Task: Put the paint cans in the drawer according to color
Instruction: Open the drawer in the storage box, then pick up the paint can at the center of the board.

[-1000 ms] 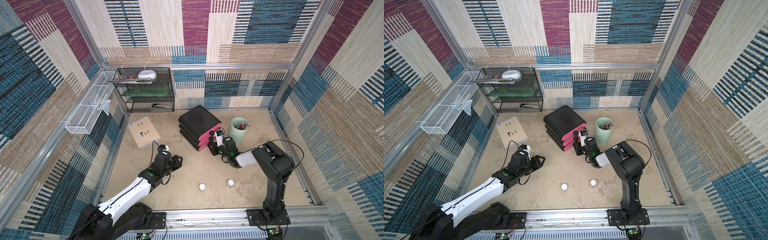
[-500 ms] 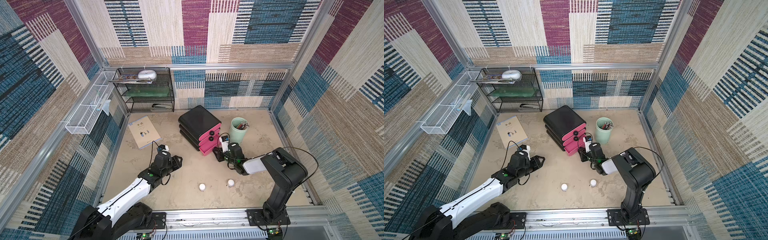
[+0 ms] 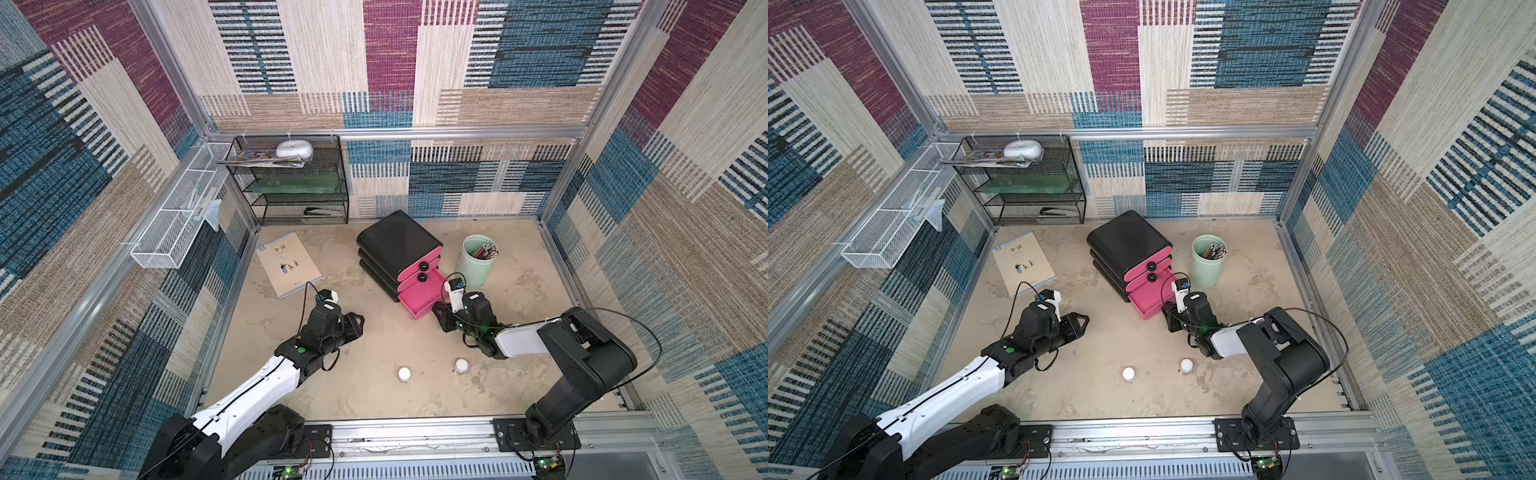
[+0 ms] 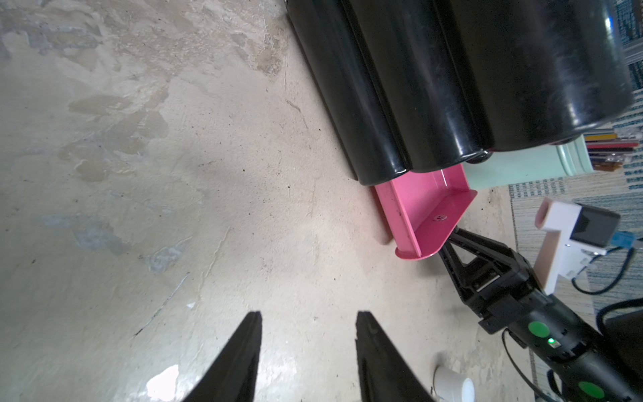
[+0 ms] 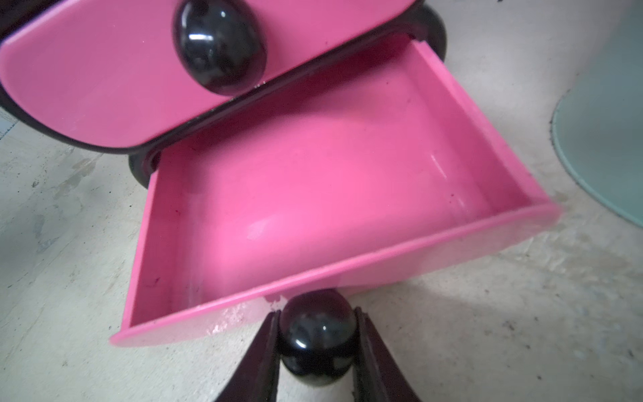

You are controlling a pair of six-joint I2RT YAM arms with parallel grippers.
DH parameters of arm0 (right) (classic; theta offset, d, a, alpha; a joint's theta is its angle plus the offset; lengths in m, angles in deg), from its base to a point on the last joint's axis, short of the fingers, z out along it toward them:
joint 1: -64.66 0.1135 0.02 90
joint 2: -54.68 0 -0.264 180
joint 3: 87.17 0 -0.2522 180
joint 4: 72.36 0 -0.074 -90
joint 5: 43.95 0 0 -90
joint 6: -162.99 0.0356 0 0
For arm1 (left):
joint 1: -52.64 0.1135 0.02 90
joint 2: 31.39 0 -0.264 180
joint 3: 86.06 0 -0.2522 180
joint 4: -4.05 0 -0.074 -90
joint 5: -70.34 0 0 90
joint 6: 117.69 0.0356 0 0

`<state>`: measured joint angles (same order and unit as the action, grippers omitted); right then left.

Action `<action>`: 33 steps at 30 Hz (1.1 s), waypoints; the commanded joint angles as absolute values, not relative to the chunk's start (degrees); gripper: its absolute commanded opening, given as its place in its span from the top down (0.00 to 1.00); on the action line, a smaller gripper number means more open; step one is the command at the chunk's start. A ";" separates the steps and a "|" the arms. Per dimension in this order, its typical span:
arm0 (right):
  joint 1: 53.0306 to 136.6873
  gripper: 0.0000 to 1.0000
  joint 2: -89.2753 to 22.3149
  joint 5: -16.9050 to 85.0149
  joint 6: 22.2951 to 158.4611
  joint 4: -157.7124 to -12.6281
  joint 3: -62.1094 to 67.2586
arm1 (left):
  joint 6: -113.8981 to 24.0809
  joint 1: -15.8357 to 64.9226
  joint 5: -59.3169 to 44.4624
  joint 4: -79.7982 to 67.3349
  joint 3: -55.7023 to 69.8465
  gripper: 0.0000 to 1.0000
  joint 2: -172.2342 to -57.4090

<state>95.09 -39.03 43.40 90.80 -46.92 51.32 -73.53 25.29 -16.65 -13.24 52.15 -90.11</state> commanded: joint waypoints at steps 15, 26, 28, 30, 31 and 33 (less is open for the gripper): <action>95.14 0.42 -8.94 47.74 100.50 -68.67 55.27 | -58.16 7.29 -14.13 -32.50 42.95 0.29 -87.98; 95.10 0.42 16.06 54.18 110.13 -72.59 68.54 | -55.08 -11.98 -17.46 -40.03 38.35 0.24 -100.05; 95.13 0.42 19.12 54.94 110.67 -73.44 69.71 | -54.30 -13.11 -17.97 -39.89 36.91 0.25 -103.22; 95.14 0.42 21.15 55.35 110.64 -74.79 69.92 | -53.89 -13.28 -18.59 -38.73 36.39 0.26 -105.21; 95.13 0.42 21.75 55.45 110.56 -75.59 69.88 | -53.73 -13.32 -19.04 -37.98 36.41 0.27 -105.81; 95.15 0.42 22.33 55.46 110.43 -76.58 69.71 | -53.56 -13.35 -20.04 -36.63 36.33 0.29 -107.13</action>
<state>95.07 21.60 54.06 109.64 -74.74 69.81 -54.87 -13.16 -18.09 -38.31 36.74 -105.87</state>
